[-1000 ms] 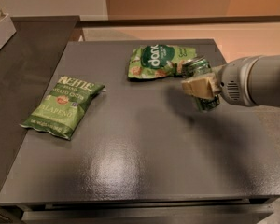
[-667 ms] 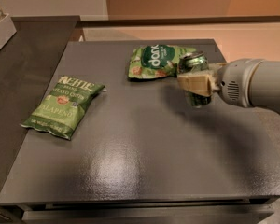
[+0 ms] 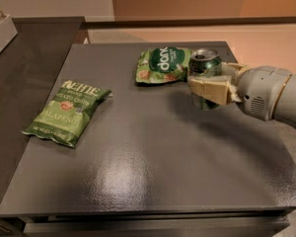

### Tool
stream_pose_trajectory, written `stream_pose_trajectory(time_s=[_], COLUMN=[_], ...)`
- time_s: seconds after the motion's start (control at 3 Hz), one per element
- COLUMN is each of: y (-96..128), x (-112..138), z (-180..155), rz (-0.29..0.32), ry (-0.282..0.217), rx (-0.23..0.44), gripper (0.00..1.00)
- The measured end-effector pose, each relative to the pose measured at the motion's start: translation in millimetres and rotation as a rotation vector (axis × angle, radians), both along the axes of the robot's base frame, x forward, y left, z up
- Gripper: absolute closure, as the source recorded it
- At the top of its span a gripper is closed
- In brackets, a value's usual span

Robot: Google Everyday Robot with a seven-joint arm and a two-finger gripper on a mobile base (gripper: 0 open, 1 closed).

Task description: Place green can upright

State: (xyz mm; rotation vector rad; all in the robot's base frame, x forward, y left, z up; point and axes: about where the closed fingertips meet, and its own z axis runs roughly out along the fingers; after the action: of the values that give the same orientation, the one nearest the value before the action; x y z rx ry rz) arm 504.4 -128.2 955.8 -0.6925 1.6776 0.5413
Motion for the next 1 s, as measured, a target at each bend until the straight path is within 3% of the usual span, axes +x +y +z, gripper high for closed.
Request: stream_pose_trajectory(time_s=[0.33, 0.67, 1.0], y=[2.6, 3.4, 2.7], x=[-8.2, -13.8, -18.1], z=[-3.2, -12.5, -25.2], rz=[0.084, 0.130, 0.150], ry=[-0.125, -0.181, -0.193], rx=[-0.078, -0.119, -0.128], gripper=[1.00, 1.00, 1.00])
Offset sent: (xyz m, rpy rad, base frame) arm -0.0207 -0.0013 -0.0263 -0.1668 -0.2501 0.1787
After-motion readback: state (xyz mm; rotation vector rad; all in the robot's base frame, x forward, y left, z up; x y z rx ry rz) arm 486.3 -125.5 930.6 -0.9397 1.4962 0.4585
